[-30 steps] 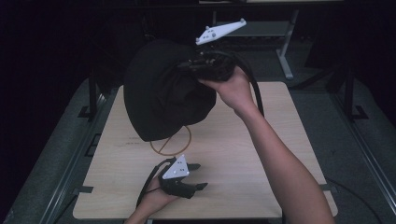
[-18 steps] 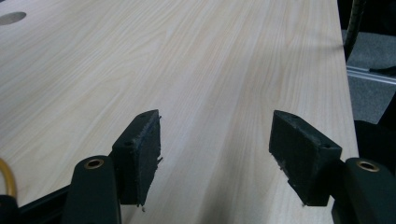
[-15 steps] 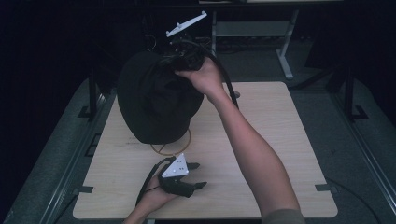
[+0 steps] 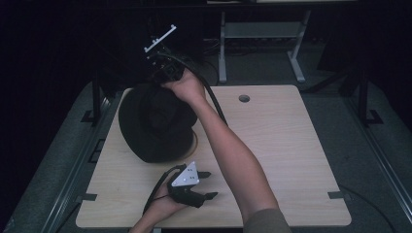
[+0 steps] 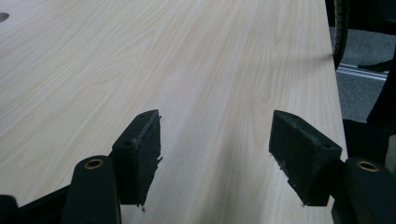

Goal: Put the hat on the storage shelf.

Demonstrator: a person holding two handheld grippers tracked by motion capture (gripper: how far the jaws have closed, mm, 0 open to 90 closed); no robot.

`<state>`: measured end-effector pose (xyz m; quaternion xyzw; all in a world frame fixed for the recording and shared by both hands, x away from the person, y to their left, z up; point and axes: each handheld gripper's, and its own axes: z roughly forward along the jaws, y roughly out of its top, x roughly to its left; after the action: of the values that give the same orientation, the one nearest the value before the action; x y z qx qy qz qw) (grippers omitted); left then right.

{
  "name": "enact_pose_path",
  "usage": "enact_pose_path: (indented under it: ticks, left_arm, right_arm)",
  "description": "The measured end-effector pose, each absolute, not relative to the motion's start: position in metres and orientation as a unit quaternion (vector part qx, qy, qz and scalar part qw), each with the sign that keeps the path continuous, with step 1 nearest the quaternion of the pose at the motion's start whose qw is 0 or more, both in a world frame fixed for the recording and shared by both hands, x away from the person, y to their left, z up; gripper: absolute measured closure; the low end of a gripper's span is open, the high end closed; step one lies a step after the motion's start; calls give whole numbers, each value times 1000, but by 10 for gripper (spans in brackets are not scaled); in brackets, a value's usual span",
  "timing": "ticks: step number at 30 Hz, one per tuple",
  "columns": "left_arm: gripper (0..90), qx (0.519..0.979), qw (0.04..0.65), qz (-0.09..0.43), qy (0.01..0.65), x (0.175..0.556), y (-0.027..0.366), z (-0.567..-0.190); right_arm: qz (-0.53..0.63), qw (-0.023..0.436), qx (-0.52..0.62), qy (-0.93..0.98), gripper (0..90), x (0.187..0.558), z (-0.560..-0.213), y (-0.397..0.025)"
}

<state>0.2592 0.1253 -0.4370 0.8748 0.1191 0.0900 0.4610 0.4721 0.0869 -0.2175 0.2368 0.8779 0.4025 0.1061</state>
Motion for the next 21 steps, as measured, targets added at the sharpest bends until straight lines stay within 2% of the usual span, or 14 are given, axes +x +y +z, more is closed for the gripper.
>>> enact_pose_path:
  ticks: [2, 8, 21]
  left_arm:
    - [335, 876, 460, 90, 118, 259, 125, -437]
    - [335, 874, 462, 88, 124, 258, 127, -437]
    - [315, 869, 466, 88, 140, 259, 129, -438]
  right_arm:
    - [402, 110, 235, 878, 662, 470, -219, 88]
    - [437, 85, 245, 861, 527, 465, -218, 68]
    - [475, 73, 260, 837, 401, 458, -227, 16]
